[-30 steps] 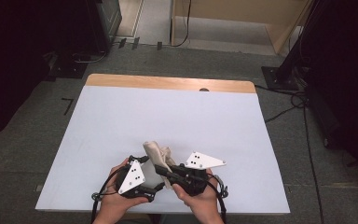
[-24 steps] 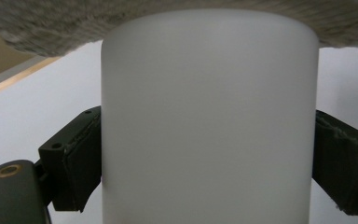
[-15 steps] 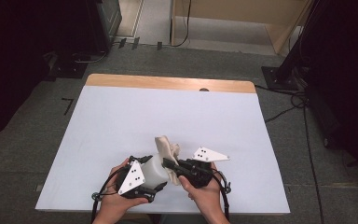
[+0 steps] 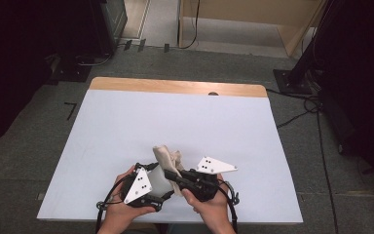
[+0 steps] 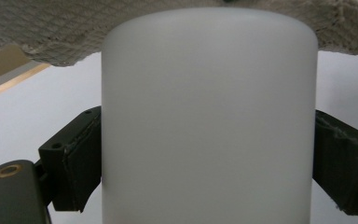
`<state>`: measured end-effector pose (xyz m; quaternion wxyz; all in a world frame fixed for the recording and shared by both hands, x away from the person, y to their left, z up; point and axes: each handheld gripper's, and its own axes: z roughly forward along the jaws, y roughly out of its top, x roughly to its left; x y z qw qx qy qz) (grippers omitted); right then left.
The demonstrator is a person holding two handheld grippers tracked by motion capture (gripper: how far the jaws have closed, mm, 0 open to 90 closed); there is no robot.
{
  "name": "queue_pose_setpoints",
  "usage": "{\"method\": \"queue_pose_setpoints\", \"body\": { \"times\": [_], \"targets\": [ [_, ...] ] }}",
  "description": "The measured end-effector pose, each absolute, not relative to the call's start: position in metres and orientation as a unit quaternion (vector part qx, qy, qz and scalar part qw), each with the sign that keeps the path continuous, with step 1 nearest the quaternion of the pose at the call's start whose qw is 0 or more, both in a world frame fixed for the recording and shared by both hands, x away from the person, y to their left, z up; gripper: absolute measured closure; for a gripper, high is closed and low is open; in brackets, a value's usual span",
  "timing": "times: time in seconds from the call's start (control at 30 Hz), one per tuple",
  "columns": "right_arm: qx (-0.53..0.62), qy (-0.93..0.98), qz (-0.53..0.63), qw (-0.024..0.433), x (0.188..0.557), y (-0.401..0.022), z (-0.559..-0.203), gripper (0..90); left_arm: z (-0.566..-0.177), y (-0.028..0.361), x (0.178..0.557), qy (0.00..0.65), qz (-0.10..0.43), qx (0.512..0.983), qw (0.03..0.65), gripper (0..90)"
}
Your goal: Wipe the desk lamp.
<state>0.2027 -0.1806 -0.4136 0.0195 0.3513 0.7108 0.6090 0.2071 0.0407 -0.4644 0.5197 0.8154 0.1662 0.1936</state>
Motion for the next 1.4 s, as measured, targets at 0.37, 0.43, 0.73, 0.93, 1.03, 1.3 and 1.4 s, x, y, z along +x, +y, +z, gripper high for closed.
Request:
{"method": "queue_pose_setpoints", "body": {
  "times": [0.37,0.43,0.73,0.93,1.03,1.3,1.4],
  "targets": [
    [0.426,0.686,0.588,0.032,0.226,-0.211,-0.437,84.1,-0.465,0.045,0.214,0.176,0.186,0.804,0.537,8.4],
    [0.434,0.684,0.584,0.038,0.229,-0.217,-0.440,84.1,-0.467,0.045,0.218,0.181,0.190,0.792,0.550,8.5],
    [0.453,0.689,0.563,0.054,0.236,-0.226,-0.450,84.1,-0.465,0.050,0.252,0.240,0.193,0.743,0.594,8.5],
    [0.461,0.691,0.554,0.060,0.239,-0.229,-0.455,84.1,-0.473,0.046,0.272,0.263,0.206,0.732,0.594,8.5],
    [0.461,0.692,0.552,0.060,0.241,-0.230,-0.457,84.0,-0.480,0.045,0.280,0.276,0.211,0.732,0.585,8.5],
    [0.470,0.691,0.546,0.064,0.243,-0.236,-0.459,83.7,-0.481,0.047,0.277,0.280,0.222,0.740,0.570,8.4],
    [0.470,0.691,0.544,0.070,0.244,-0.238,-0.459,83.4,-0.484,0.053,0.273,0.282,0.222,0.736,0.574,8.3]
  ]
}}
